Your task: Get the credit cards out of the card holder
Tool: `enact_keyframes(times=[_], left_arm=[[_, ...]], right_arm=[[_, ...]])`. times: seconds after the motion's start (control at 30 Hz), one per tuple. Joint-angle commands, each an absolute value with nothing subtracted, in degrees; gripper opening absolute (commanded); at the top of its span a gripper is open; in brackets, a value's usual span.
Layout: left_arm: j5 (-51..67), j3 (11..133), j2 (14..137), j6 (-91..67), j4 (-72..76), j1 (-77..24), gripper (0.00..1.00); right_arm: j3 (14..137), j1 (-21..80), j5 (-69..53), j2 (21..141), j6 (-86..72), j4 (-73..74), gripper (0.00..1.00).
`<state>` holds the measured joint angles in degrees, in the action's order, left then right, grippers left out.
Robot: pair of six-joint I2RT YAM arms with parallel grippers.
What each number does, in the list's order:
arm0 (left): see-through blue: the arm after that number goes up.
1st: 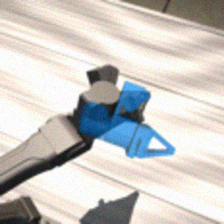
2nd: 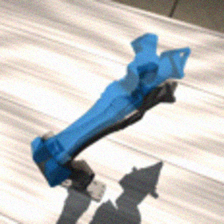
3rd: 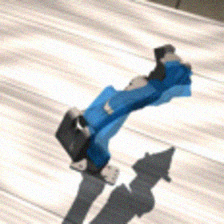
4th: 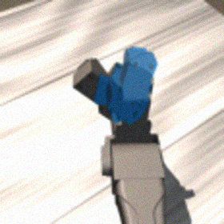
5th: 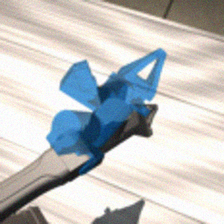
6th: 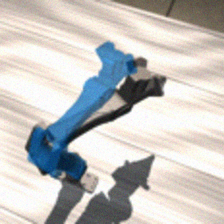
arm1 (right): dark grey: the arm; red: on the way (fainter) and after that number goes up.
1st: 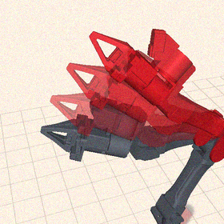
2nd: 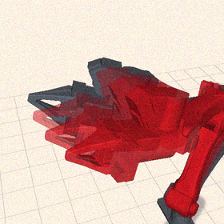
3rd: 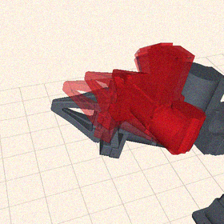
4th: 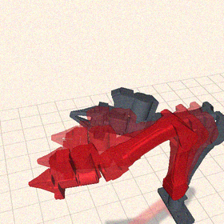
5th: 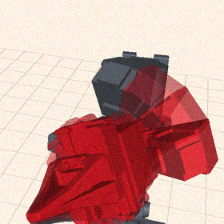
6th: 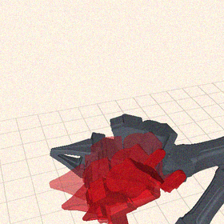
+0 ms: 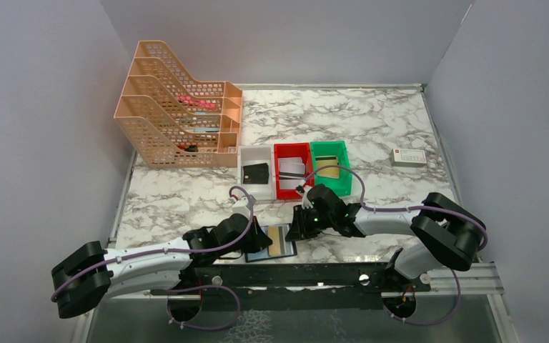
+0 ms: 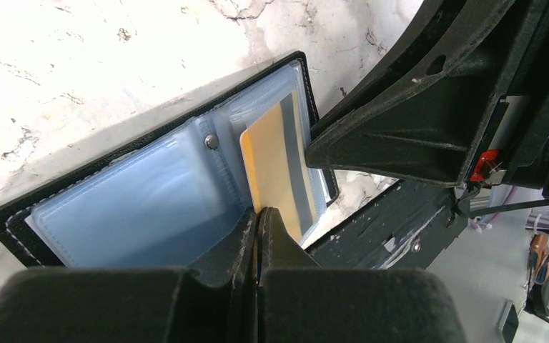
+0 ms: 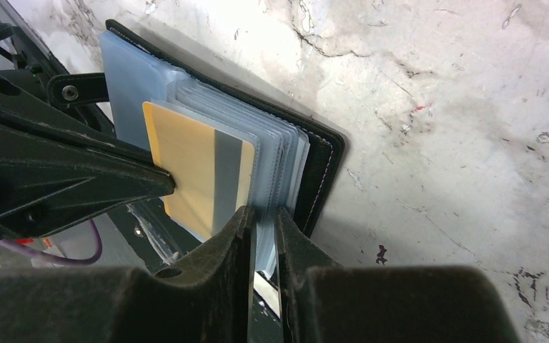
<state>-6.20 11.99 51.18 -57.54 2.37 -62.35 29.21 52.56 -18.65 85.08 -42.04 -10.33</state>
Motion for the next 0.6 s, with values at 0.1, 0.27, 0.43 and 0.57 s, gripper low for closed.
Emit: enact_keyframes(times=[0.1, 0.27, 0.43, 0.57], left_arm=[[-10.16, 12.19, 48.70, -56.38, -2.36, -61.88, 0.00], [-13.84, 12.95, 46.49, -58.14, -9.19, -61.87, 0.03], [-13.27, 11.94, 45.58, -58.41, -7.19, -61.79, 0.04], [-14.08, 12.38, 46.86, -58.73, -8.21, -61.79, 0.04]], right_arm=[[28.50, 53.00, -14.41, 86.18, -40.51, -3.86, 0.21], [28.56, 53.00, -14.50, 86.22, -40.52, -3.94, 0.21], [28.98, 53.00, -14.75, 86.64, -40.42, -4.09, 0.21], [29.01, 53.00, -14.69, 86.84, -40.33, -3.98, 0.21]])
